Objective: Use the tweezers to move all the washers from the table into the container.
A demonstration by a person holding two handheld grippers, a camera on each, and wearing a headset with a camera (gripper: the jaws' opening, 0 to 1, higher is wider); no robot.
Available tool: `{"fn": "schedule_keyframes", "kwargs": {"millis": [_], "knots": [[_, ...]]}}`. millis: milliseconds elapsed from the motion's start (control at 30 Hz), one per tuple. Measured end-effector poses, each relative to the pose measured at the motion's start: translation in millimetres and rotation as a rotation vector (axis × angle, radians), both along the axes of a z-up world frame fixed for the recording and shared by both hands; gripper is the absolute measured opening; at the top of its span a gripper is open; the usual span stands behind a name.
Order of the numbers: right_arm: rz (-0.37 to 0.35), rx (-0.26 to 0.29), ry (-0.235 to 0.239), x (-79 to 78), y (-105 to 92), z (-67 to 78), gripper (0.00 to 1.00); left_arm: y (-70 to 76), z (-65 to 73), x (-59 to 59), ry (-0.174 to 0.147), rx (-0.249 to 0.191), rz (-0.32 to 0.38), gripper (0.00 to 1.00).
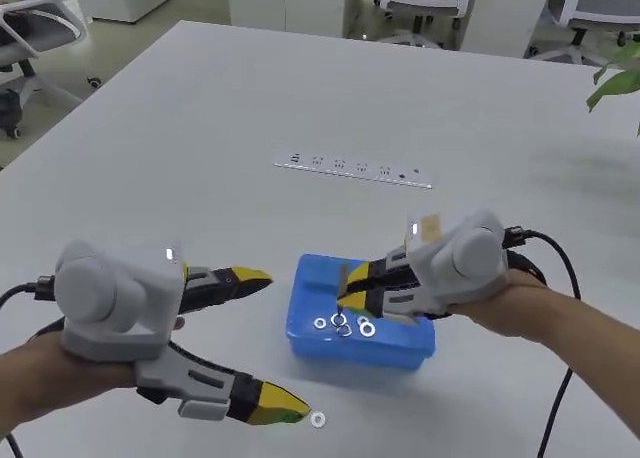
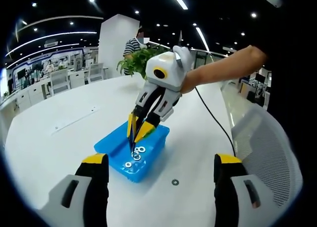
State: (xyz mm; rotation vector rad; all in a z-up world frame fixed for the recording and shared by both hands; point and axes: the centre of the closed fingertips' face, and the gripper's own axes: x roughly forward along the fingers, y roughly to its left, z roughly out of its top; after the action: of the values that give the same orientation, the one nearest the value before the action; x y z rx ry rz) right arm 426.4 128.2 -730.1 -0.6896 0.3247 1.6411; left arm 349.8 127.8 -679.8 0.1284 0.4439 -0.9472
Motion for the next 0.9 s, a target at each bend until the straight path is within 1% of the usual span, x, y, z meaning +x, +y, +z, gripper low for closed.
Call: {"fn": "schedule_keyframes", "kwargs": {"millis": [133,367,533,633,800,900], "knots": [[-0.002,-0.003,0.006,3.2,2.3,-4.5,0.08,-0.7,0.7,7.4,-0.002,0.009,-0.009,0.89],[-0.001,-0.009,0.015,6.6,5.4,-12.8,0.08,-4.4,3.3,25.7,-0.02,0.018,-0.032,0.78],[-0.006,-0.009,0.012,8.8,5.7,-15.4,0.08,-7.6,2.0,38.9,-0.033,0.037,-0.056,0.68],[-0.01,-0.009,0.016,9.9,4.9,-16.8,0.08,-8.8,1.1,44.3,-0.04,0.046,-0.067,0.62],[-0.01,-0.012,0.017,10.4,2.3,-20.2,0.08,-9.5,-4.2,54.1,-0.049,0.079,-0.084,0.51],[-0.012,-0.013,0.018,11.0,1.7,-21.1,0.08,-11.2,-6.5,60.0,-0.057,0.096,-0.097,0.43]]}}
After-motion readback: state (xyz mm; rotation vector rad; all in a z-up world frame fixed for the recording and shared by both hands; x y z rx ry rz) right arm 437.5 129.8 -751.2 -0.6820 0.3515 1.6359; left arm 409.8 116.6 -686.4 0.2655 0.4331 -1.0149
